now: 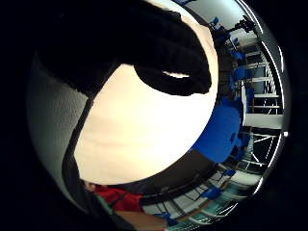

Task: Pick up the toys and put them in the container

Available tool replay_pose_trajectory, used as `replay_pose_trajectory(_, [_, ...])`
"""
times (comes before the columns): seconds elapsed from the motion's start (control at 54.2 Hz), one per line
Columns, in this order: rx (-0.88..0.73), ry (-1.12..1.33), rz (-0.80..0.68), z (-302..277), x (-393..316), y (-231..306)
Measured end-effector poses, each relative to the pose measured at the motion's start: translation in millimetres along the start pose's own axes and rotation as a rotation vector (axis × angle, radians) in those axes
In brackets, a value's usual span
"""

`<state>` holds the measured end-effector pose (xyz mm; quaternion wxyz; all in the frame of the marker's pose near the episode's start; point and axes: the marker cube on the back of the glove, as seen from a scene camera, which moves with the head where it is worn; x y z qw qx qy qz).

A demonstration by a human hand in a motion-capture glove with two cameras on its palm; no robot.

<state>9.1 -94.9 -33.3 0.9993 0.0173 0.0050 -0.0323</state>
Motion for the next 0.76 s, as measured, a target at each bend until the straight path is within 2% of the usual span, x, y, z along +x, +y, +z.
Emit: replay_pose_trajectory(0.756, [0.024,0.021,0.079,-37,46,26])
